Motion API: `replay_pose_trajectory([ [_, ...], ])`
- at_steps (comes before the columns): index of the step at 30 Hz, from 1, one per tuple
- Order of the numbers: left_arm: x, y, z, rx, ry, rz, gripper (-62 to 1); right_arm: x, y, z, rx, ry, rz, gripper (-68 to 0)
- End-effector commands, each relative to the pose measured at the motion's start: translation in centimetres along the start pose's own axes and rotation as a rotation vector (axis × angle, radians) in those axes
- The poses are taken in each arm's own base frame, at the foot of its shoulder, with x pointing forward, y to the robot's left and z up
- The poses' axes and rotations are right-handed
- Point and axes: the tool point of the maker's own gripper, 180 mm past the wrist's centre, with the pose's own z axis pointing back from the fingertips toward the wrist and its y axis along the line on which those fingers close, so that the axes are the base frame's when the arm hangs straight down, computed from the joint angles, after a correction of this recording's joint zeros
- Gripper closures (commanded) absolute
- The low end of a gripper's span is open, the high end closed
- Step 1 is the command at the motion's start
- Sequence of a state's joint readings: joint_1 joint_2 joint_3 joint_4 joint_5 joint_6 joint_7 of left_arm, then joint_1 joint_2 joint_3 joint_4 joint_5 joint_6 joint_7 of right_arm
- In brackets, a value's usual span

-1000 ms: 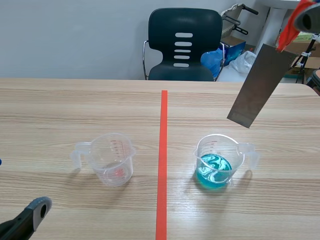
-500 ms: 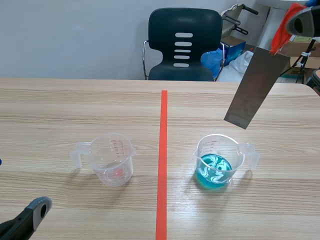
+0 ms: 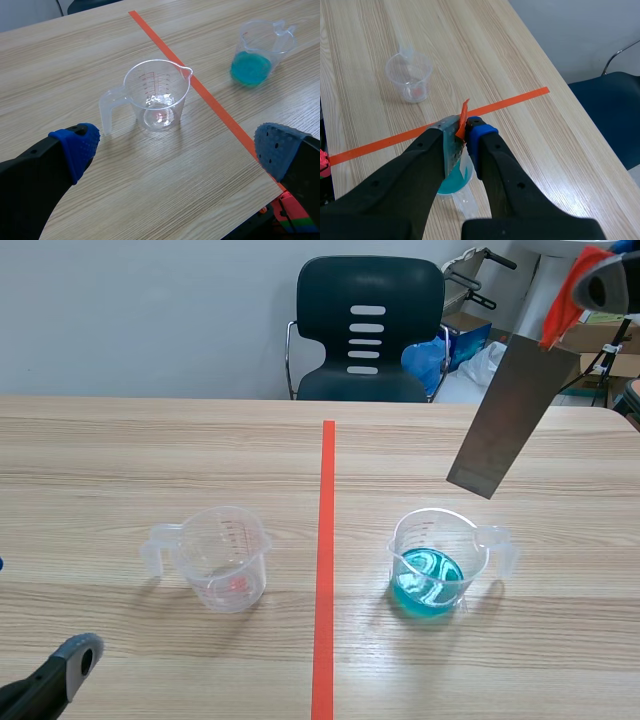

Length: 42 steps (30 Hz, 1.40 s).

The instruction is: Do the redox reaction experiment

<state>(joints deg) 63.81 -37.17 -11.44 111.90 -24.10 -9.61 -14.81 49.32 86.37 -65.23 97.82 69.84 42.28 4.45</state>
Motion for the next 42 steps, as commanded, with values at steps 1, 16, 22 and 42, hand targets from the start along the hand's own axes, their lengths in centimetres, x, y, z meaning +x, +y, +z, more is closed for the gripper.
replay_pose_trajectory([
  [1, 1.0, -0.2, -0.1, -0.003, -0.034, 0.004, -62.3, 1.4, -0.4, 0.5, -0.013, -0.037, 0.019, -0.9],
  [16, 1.0, -0.2, -0.1, -0.003, -0.034, 0.004, -62.3, 1.6, 0.7, 0.0, 0.021, -0.031, 0.044, -0.9],
  [22, 0.9, -0.2, -0.1, -0.003, -0.033, 0.004, -62.3, 1.7, 0.9, -0.1, 0.028, -0.034, 0.046, -0.9],
  [42, 0.9, -0.2, -0.1, -0.003, -0.033, 0.004, -62.3, 1.5, 0.9, -0.1, 0.026, -0.02, 0.046, -0.9],
])
